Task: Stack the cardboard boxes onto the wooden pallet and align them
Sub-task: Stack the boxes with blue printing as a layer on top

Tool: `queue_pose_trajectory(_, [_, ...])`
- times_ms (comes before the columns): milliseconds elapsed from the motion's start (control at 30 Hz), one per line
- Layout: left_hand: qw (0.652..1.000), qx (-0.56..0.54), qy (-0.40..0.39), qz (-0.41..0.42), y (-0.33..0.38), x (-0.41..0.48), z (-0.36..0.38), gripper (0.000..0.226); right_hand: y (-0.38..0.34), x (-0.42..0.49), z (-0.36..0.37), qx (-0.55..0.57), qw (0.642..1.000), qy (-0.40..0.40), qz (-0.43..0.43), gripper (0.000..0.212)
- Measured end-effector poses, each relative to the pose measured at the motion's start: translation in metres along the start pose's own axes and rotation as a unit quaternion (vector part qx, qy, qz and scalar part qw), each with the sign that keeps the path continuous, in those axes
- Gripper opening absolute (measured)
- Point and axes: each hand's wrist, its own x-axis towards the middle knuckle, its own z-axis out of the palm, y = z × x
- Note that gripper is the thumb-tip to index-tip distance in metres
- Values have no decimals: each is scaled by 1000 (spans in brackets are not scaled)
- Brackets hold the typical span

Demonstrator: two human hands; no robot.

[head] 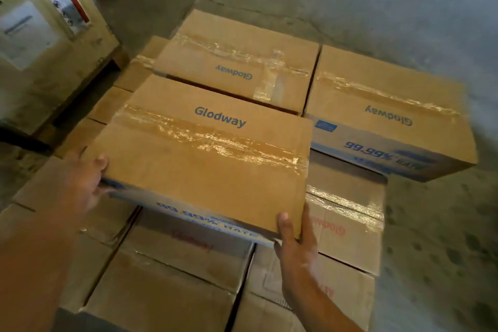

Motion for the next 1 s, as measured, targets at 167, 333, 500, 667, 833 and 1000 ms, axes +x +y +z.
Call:
queue_pose_trajectory(167, [1000, 4, -10, 10, 1, 39, 10, 45, 15, 5, 25, -12, 1000, 11, 7, 53])
queue_pose_trajectory(333, [1000, -20, -9, -4, -11, 50, 16, 52, 25, 20, 29, -9, 1000, -10, 11, 65])
queue_pose_trajectory(500, [999, -33, 16, -11, -23, 64, 19, 55, 20, 27, 39, -14, 999, -35, 4, 67])
queue_pose_trajectory(667, [999, 7, 36, -2, -17, 65, 26, 51, 22, 25, 46, -36, 998, -52, 4, 64])
queue_pose_trajectory(833, [994, 86, 63, -5, -8, 56, 36, 54, 18, 27, 43, -90, 993, -80, 11, 65])
queue_pose_trajectory(1000, [944, 276, 146, 104, 2, 16, 60, 55, 7, 35, 20, -153, 983, -99, 30, 66])
